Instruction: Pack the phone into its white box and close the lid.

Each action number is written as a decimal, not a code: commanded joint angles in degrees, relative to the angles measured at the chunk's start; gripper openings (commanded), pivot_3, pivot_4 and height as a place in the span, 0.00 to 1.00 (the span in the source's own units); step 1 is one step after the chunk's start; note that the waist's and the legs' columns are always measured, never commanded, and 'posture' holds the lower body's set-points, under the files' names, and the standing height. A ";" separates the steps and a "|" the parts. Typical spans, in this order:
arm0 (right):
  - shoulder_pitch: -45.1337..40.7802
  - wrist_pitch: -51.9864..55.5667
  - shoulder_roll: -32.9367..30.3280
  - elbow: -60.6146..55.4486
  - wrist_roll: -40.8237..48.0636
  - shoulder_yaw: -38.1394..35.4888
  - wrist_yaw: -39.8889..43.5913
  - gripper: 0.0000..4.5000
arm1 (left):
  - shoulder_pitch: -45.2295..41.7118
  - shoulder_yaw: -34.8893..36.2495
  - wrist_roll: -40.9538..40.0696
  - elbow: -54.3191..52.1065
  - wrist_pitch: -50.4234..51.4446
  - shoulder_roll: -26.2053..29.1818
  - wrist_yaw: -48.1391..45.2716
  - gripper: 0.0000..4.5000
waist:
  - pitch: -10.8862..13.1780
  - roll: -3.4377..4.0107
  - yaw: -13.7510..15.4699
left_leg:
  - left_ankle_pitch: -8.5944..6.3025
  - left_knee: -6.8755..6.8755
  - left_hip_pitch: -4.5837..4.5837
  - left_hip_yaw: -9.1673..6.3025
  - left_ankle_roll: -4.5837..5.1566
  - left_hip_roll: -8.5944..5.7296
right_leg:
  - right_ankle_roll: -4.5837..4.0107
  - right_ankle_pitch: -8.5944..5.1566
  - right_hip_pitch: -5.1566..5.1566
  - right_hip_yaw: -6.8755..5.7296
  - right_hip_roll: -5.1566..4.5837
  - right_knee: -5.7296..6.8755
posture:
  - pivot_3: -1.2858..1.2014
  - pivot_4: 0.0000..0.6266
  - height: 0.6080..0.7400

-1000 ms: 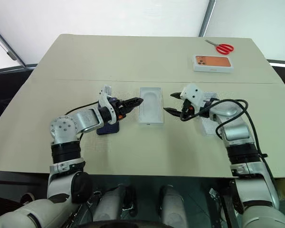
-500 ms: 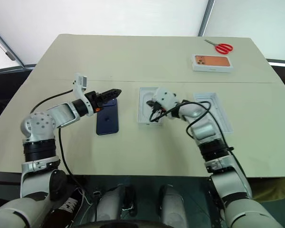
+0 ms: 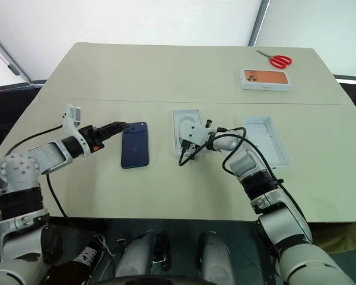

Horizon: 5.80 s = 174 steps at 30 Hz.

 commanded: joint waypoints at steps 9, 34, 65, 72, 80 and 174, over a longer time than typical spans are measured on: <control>-5.24 7.40 4.03 -7.72 7.40 -4.10 3.46 0.01 | 1.18 6.66 -6.28 5.75 9.50 3.70 -0.78 0.91 | 0.02 0.02 -0.52 | 0.01 -0.07 -0.01 0.01 -0.02 0.03 | 0.00 0.00 -0.07 0.01 0.03 0.01 | 0.52 0.24 0.98; -12.66 16.96 15.70 3.98 -3.56 10.08 2.85 0.01 | 1.07 1.59 -1.07 7.95 17.95 -3.91 5.03 0.91 | -0.23 0.14 0.02 | -0.08 -0.13 0.07 0.01 -0.24 -0.05 | -0.01 0.00 -0.03 0.02 -0.04 0.03 | 0.52 0.24 0.98; -11.76 15.71 16.25 3.20 -5.10 9.65 1.90 0.00 | -3.52 4.25 4.54 10.14 18.40 -8.39 2.67 0.52 | -0.57 0.40 -0.43 | -0.07 -0.29 0.10 0.02 -0.26 -0.11 | -0.01 0.00 -0.07 0.06 -0.06 0.00 | 0.52 0.24 0.98; -11.56 15.23 16.15 3.38 -5.32 9.62 1.64 0.00 | -2.20 4.69 4.60 8.98 18.28 -9.12 2.49 0.33 | -0.57 0.39 -0.42 | -0.07 -0.30 0.09 0.02 -0.26 -0.11 | -0.01 0.00 -0.09 0.06 -0.07 -0.01 | 0.52 0.24 0.98; -11.53 14.76 16.47 3.65 -5.46 9.83 1.40 0.00 | -1.83 6.98 3.91 9.25 18.54 -9.85 2.55 0.01 | -0.58 0.35 -0.59 | -0.07 -0.31 0.08 0.01 -0.26 -0.09 | -0.01 0.00 -0.10 0.06 -0.07 -0.01 | 0.52 0.24 0.98; -1.11 28.09 -4.76 -20.87 14.30 -4.98 17.08 0.91 | -6.17 6.79 -8.43 5.09 10.61 -18.30 7.48 0.00 | -0.14 -0.17 0.14 | 0.00 -0.37 -0.03 -0.03 -0.33 0.00 | -0.04 0.02 -0.14 0.05 -0.04 -0.14 | 0.52 0.24 0.98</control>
